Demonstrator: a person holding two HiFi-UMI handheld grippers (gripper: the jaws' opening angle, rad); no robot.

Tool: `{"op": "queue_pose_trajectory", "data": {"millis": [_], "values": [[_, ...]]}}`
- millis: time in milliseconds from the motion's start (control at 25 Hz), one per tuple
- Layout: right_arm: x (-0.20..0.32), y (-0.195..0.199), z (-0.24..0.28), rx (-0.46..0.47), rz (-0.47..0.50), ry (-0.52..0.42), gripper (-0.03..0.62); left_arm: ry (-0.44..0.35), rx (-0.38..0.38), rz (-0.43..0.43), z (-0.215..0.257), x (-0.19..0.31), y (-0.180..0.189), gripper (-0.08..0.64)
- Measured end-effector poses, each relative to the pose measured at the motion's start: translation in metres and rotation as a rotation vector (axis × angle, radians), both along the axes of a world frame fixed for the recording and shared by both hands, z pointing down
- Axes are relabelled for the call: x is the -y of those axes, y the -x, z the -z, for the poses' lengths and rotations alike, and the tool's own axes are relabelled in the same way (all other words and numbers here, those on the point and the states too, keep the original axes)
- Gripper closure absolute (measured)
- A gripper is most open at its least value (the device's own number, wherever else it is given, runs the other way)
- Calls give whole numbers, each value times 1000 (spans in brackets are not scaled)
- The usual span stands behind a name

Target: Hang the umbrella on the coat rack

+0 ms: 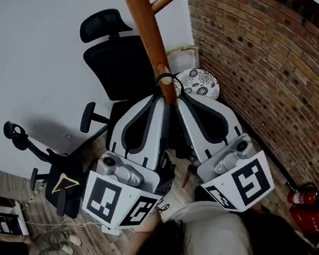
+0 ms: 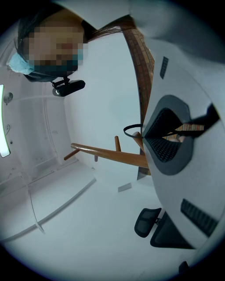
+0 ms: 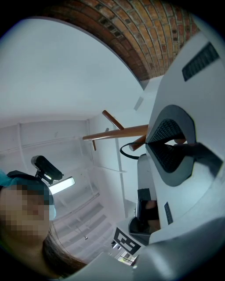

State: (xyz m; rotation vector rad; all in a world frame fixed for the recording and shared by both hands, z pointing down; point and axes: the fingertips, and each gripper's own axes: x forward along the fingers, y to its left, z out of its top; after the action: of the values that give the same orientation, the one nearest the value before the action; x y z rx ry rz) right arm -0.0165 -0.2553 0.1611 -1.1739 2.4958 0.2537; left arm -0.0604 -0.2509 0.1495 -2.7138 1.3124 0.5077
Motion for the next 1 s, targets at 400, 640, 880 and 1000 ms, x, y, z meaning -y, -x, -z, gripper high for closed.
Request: {"op": "queue_pose_trajectory", "data": {"millis": [400, 640, 880, 1000], "values": [[21, 1, -7, -4, 9, 25, 557, 29, -3, 18, -7, 21, 2, 551], [32, 7, -18, -12, 18, 57, 557, 66, -10, 28, -18, 32, 6, 551], [41, 8, -30, -19, 25, 90, 557, 102, -20, 37, -31, 41, 6, 551], [46, 7, -33, -17, 26, 97, 557, 112, -26, 41, -35, 46, 7, 551]]}}
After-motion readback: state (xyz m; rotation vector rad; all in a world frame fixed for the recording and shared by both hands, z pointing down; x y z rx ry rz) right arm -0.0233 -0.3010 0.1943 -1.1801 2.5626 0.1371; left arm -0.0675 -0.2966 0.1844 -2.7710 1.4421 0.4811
